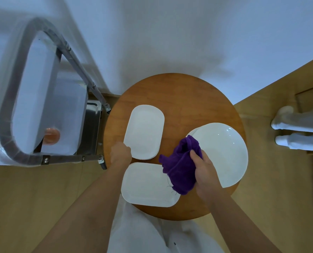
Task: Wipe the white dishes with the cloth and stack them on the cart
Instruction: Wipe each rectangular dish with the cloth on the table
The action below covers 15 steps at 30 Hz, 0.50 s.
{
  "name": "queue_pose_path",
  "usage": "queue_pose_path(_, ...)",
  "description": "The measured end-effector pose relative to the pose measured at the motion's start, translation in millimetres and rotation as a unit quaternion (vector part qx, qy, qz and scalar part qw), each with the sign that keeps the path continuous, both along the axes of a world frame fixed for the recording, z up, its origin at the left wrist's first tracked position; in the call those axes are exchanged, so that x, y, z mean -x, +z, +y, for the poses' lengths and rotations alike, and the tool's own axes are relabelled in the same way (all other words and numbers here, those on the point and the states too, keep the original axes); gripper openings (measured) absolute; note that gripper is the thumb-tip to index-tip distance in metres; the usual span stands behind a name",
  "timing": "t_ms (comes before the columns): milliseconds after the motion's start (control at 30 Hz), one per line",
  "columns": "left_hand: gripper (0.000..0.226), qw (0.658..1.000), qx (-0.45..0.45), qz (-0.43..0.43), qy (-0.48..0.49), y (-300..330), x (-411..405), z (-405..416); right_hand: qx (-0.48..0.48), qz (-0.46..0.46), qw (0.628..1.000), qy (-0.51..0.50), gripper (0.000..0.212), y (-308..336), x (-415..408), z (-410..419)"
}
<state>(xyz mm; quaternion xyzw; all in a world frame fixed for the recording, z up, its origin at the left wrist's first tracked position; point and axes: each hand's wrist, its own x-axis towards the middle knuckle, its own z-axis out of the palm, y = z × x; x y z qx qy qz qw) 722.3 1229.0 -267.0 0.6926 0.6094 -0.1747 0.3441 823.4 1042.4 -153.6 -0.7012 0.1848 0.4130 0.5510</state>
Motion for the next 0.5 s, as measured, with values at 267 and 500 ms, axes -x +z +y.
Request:
queue_pose_path(267, 0.033, 0.999, 0.015, -0.035, 0.038, 1, 2, 7, -0.002, 0.007, 1.000, 0.007, 0.010, 1, 4, 0)
queue_pose_path(500, 0.043, 0.953, 0.027, -0.185, 0.239, 4, 11, 3, -0.067, 0.071, 0.992, -0.080, 0.012, 12, 2, 3)
